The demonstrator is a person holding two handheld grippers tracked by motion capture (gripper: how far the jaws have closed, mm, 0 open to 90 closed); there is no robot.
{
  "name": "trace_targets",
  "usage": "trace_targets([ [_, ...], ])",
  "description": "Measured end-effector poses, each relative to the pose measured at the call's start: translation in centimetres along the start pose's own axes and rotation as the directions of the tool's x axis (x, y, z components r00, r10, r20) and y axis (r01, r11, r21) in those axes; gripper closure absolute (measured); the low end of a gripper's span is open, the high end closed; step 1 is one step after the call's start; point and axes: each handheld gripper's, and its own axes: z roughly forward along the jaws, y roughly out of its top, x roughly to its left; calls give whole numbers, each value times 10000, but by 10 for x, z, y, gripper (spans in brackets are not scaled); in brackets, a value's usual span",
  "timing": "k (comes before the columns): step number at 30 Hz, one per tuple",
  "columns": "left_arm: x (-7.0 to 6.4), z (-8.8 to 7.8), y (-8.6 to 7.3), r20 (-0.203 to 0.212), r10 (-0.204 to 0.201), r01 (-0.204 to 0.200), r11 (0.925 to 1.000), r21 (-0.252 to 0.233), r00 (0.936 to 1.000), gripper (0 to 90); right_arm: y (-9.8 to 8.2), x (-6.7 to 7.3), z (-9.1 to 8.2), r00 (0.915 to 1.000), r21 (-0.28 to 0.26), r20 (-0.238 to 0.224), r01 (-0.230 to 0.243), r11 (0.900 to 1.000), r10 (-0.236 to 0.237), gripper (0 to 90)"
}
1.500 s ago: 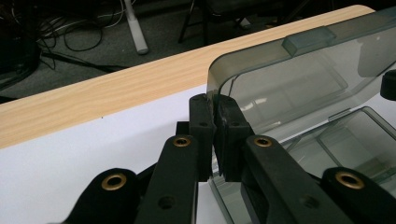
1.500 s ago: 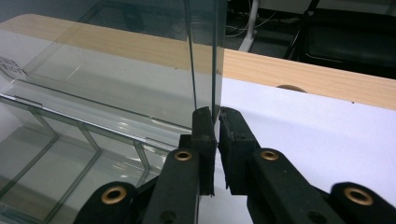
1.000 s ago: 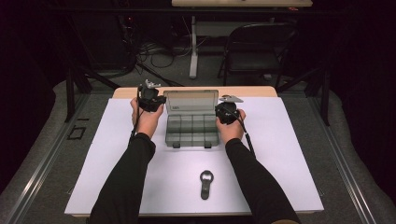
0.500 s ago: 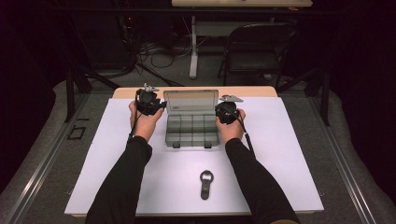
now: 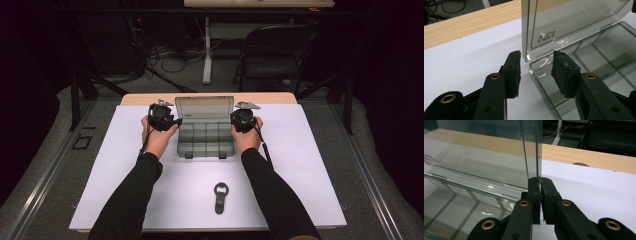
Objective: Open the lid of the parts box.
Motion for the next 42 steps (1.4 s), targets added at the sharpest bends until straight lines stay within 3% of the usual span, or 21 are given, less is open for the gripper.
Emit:
trace_targets([
  [13,-10,1,-10,325,259,-273,9987,426,9991,572,0,0,0,10000,13,12,70,10000,-70,869],
  [14,-11,2,-13,337,316,-337,9974,634,9989,572,0,0,0,10000,16,15,78,10000,-78,869],
  [28,-16,3,-37,944,161,-297,9892,1438,9954,550,0,0,-1,10000,26,14,94,10000,-94,868],
  [42,-22,17,-49,814,205,-369,9779,2060,9965,580,0,0,-1,10000,25,9,91,10000,-91,867],
])
